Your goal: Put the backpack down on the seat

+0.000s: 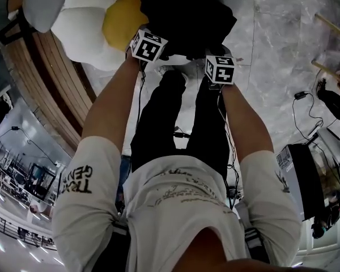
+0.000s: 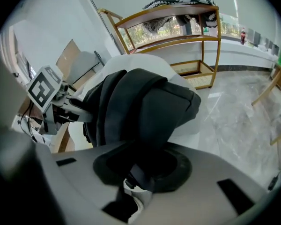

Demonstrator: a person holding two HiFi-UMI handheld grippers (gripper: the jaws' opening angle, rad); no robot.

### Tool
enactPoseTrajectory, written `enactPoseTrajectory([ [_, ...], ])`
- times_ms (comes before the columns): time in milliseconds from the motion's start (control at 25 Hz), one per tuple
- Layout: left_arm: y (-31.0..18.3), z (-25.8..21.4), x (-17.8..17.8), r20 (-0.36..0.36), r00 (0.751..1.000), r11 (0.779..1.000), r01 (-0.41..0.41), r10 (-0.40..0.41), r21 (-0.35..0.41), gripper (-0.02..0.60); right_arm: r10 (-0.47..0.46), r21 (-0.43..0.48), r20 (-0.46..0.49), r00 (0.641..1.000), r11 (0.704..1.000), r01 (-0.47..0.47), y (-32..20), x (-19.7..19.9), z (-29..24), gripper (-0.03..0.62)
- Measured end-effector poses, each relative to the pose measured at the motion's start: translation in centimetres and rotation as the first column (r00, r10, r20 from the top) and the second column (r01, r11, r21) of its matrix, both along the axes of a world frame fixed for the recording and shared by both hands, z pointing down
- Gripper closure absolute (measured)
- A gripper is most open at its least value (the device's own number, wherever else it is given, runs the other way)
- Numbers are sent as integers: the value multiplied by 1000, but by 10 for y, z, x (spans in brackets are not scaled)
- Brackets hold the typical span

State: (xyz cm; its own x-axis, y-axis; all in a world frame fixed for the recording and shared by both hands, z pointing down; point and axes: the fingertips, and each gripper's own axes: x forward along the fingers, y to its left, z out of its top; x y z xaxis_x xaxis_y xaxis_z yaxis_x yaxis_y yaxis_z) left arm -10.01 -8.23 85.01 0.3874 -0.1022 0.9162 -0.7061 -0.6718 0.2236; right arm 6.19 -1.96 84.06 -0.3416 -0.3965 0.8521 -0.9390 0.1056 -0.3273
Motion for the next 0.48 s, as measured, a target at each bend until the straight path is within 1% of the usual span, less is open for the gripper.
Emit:
enactPoseTrajectory([
  [40,-3,0,-5,-3,1000,1000,20,-20,23,386,-5,-10,-17,1000,1000,5,-1,0,1,489],
  [80,-5,-2,-9,-7,999,998,41,-41,42,310,-4,-20,-40,999,1000,3,-2,2,3,436],
  [120,-5,-5,-13,-11,998,996,69,-69,52,290,5,-27,-64,998,1000,-7,-2,7,3,385],
  [160,-4,-8,-17,-13,995,993,104,-104,56,279,19,-26,-88,996,999,-22,-3,14,2,356],
  [240,-1,-17,-23,-17,984,982,178,-177,62,273,44,-7,-110,993,999,-45,-7,26,-8,348],
  [320,1,-31,-29,-23,969,966,245,-244,76,273,33,6,-77,996,999,-32,-10,26,-25,349],
  [360,2,-42,-34,-16,961,956,277,-277,96,290,11,8,-48,999,1000,-11,-11,21,-37,351],
  [400,2,-55,-42,-3,951,943,308,-310,127,454,-14,13,-24,1000,1000,14,-11,14,-49,441],
  [440,2,-69,-49,4,939,928,338,-343,159,560,-37,24,-8,999,999,37,-11,8,-62,556],
  [480,3,-82,-53,-1,928,913,368,-374,177,560,-54,39,-1,999,998,54,-12,3,-75,557],
])
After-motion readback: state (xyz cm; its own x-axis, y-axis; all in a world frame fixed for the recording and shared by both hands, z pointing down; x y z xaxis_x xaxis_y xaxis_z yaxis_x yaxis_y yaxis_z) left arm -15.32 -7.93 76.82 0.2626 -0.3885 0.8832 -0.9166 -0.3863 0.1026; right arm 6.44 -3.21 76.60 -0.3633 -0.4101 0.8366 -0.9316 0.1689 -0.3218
